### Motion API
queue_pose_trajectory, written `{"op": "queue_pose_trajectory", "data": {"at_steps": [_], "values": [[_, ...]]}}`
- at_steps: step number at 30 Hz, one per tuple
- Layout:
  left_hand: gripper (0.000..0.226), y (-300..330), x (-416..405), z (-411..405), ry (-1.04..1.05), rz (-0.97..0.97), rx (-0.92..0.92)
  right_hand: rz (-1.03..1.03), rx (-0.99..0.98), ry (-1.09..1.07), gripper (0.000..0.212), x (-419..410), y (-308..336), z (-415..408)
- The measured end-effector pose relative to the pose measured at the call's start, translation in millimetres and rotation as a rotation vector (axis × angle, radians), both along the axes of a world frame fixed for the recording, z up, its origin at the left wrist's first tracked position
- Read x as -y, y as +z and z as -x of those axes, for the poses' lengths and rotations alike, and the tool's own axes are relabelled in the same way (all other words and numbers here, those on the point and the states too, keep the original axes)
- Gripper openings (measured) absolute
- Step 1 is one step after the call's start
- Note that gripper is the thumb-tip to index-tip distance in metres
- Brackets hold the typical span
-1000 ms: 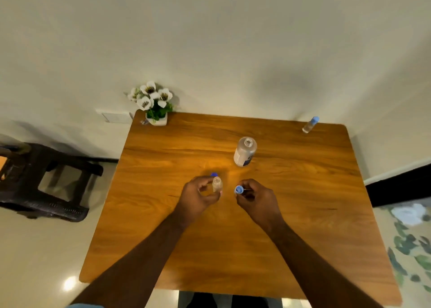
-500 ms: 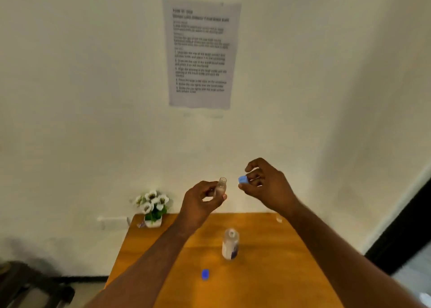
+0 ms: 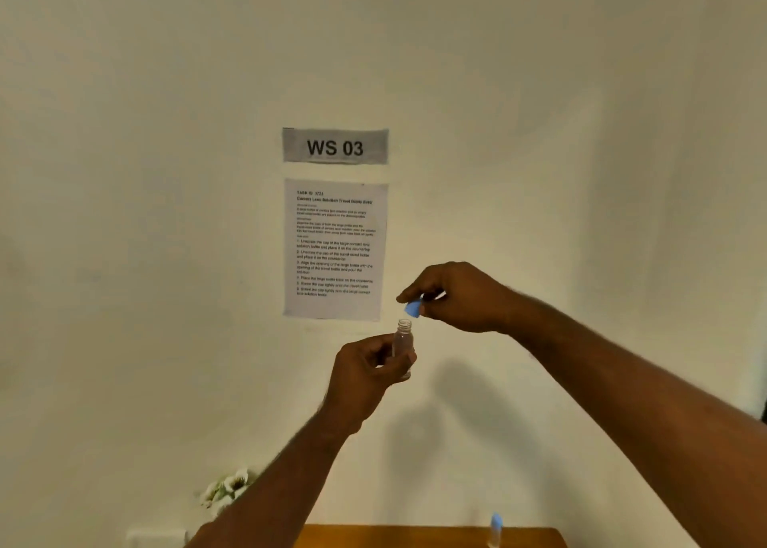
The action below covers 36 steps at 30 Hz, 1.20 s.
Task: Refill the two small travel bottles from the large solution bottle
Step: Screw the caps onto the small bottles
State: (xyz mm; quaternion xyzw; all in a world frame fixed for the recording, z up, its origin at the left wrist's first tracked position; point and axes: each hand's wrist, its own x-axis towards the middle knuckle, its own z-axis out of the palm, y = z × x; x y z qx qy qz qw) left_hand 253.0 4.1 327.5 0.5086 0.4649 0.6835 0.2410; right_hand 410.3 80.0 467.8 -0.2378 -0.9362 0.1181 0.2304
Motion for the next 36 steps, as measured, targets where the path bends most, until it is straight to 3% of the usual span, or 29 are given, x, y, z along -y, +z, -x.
{"op": "queue_pose_trajectory", "data": {"at_steps": [11,15,20,22,25,28,30,32,34,36], "values": [[0.008,28,-9,-25,-0.026,-0.053,-0.057,-0.179,0.226,-0.008,0.024,1,33,-9],[0.011,25,-9,-28,0.002,-0.038,-0.084,-0.314,0.266,-0.207,0.051,-3,28,-8],[0.016,24,-6,-25,0.004,-0.023,-0.071,-0.071,0.152,0.047,0.021,-2,34,-14],[0.017,23,-5,-24,0.012,-0.019,-0.074,-0.072,0.202,0.106,0.025,1,32,-14],[0.017,21,-5,-22,0.011,-0.019,-0.075,-0.133,0.211,0.044,0.012,4,22,-7],[0.017,18,-3,-22,0.000,-0.023,-0.091,-0.308,0.264,-0.181,0.052,8,14,1],[0.019,17,-2,-22,-0.002,-0.022,-0.093,-0.362,0.277,-0.227,0.062,11,12,2],[0.020,17,-1,-21,-0.010,-0.021,-0.076,-0.199,0.184,-0.124,0.052,15,18,-1],[0.021,17,0,-20,-0.015,-0.023,-0.067,-0.015,0.111,-0.001,0.026,16,26,-5],[0.020,18,1,-19,-0.012,-0.031,-0.061,-0.005,0.178,0.071,0.024,15,31,-9]]}}
